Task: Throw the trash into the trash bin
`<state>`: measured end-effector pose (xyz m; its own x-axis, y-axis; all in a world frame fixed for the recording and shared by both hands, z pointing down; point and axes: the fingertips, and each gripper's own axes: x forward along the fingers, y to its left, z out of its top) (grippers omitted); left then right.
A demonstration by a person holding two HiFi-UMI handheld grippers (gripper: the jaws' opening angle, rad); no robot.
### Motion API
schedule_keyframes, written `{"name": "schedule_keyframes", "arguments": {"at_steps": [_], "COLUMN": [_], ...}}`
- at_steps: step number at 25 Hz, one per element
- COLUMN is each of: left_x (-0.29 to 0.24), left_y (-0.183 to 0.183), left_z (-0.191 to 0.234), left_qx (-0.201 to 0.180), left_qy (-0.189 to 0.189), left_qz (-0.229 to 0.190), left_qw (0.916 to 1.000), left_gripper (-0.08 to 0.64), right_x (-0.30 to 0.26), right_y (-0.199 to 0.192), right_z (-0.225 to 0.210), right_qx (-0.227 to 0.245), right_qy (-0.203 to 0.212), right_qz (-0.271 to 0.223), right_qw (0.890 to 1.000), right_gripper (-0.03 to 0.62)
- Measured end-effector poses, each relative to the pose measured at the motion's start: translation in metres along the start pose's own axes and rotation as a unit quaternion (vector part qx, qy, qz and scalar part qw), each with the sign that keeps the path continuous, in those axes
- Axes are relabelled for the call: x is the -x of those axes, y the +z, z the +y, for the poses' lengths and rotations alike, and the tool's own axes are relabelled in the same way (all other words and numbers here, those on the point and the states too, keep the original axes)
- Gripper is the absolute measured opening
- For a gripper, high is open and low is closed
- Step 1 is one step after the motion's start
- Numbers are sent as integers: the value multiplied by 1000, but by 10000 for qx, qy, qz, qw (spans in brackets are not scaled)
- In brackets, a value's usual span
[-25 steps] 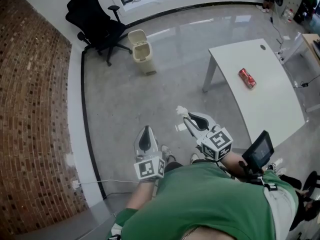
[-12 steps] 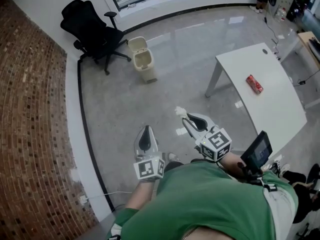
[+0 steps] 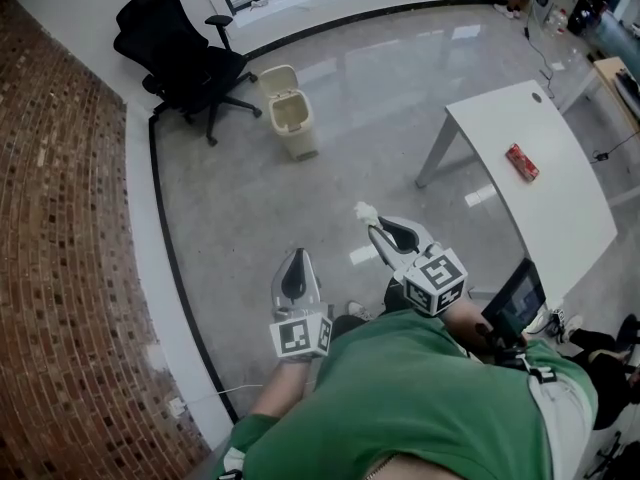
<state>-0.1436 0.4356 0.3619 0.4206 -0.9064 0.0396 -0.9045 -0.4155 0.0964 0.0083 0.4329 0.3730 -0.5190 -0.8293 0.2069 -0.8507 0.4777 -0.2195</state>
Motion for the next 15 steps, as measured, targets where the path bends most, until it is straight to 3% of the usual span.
{"name": "schedule_keyframes", "arguments": {"at_steps": [8,15], "left_x": [-14,-51], "left_y": [2,8], "left_z": [22,33], "left_qx": [38,-52], "left_qy": [112,119], "left_qz": [-1,-5], "left_qw": [9999,9999], "left_gripper": [6,6], "right_x": [-29,-65], "right_y": [4,16], "right_z": [5,-16], "right_qx": [89,77], "right_qy": [118,261], "right_qz": [87,84], "right_qw": [9999,9996], "right_gripper": [72,72]}}
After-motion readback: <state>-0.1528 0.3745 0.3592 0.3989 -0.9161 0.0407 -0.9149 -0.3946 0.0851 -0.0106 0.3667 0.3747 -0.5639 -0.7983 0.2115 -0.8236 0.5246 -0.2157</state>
